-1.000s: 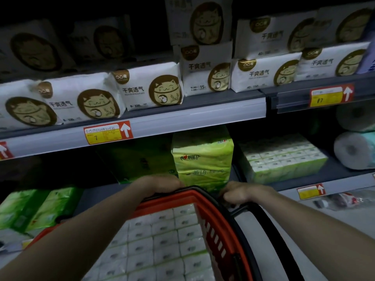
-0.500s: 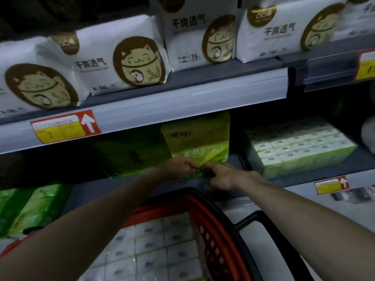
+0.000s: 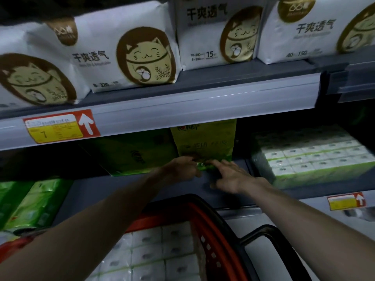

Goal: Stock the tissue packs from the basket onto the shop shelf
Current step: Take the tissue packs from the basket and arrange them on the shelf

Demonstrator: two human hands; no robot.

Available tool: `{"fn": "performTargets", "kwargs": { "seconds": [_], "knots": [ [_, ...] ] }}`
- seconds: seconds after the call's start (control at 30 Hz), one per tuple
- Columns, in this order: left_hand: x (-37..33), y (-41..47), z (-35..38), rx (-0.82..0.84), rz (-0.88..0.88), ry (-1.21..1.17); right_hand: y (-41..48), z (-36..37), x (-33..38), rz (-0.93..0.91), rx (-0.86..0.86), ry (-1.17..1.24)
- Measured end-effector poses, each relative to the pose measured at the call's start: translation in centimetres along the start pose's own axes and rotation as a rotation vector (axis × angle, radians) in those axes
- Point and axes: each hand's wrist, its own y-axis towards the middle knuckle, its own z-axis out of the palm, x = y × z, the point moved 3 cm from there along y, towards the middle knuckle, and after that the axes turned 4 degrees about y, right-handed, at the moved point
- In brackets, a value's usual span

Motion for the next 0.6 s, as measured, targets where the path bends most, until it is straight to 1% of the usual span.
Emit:
{"fn": "performTargets", "kwargs": {
  "seconds": [0.03, 0.1, 0.2, 0.27, 0.37, 0.47, 0.53, 0.6],
  "knots": [
    [-0.3, -0.4, 0.1, -0.003, 0.013, -0.004, -0.3, 0.1, 0.0, 0.015, 0.031, 0.018],
    [-1.0, -1.5, 0.3, 0.000, 0.034, 0.092, -0.8, 0.0, 0.1, 0.046, 0.073, 0.043],
    [-1.7, -3.5, 0.2, 0.075, 0.052, 0.202, -2.4, -0.9, 0.9, 0.066, 0.063, 0.050],
    [-2.2, -5.7, -0.7, 0.058, 0.065, 0.255, -4.2, -1.5, 1.7, 0.060, 0.038, 0.048],
    [-2.6, -10.1, -2.0, 0.002, 0.113, 0.252, -7.3, -2.4, 2.8, 0.074, 0.009, 0.066],
    [-2.6, -15.2, -2.9, -0.072, 0.157, 0.274, -11.2, -3.6, 4.8, 0.064, -0.098, 0.061],
    [-2.4, -18.8, -3.2, -0.124, 0.178, 0.267, -14.4, -4.0, 7.5, -0.007, -0.183, 0.066],
    [-2.1, -22.8, -3.3, -0.172, 0.213, 0.280, -17.7, -3.2, 10.5, -0.092, -0.227, 0.075]
  ]
}}
